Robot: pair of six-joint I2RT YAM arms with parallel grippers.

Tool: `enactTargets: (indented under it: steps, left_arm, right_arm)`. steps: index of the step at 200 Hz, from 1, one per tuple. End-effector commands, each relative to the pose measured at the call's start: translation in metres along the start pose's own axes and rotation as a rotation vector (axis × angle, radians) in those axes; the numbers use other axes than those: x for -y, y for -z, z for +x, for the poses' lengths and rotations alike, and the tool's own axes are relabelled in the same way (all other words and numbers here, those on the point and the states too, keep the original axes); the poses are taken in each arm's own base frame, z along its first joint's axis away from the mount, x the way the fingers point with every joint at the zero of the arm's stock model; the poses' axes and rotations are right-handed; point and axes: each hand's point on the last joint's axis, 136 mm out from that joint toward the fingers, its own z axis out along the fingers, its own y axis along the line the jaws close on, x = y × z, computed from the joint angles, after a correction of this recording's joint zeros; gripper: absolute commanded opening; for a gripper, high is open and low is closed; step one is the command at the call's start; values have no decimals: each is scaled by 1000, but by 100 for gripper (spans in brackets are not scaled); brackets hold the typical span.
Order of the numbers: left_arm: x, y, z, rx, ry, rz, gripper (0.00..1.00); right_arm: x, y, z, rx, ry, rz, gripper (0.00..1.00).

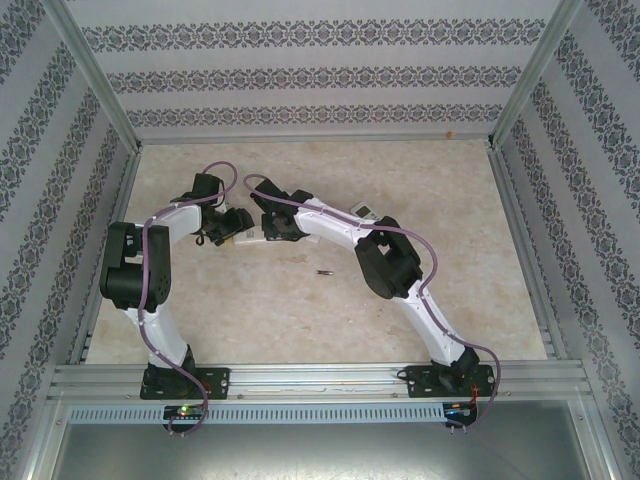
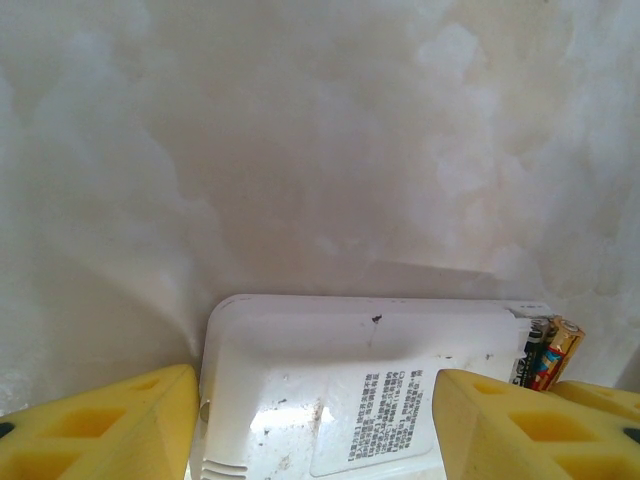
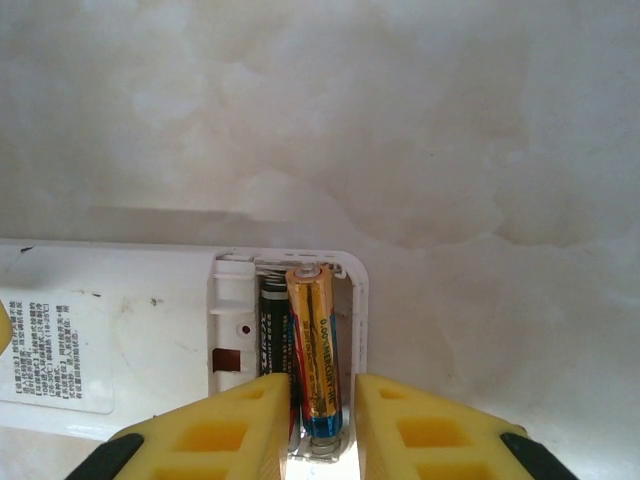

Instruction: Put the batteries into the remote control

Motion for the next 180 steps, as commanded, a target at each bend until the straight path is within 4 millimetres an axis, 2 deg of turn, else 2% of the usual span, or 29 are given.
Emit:
enactTargets:
  steps: [1, 24, 52, 98, 156, 180]
  left_arm:
    - [6, 8, -5, 25, -19, 21, 64]
    - [6, 7, -5, 22, -19, 22, 64]
    - [5, 7, -3, 20, -18, 24, 64]
    - [3, 5, 2, 13, -20, 28, 64]
    - [5, 7, 0, 18, -21, 31, 64]
    - [6, 7, -1, 19, -20, 31, 64]
  right_arm:
    - [3, 15, -6, 14, 7, 7, 24]
    - [-5, 35, -19, 41, 10, -34, 25]
    - [-1, 49, -40, 97, -5, -32, 25]
    - [4, 34, -49, 97, -14, -25, 24]
    - [-4, 13, -43, 55, -11, -53, 22]
    - [0, 6, -39, 46, -6, -34, 21]
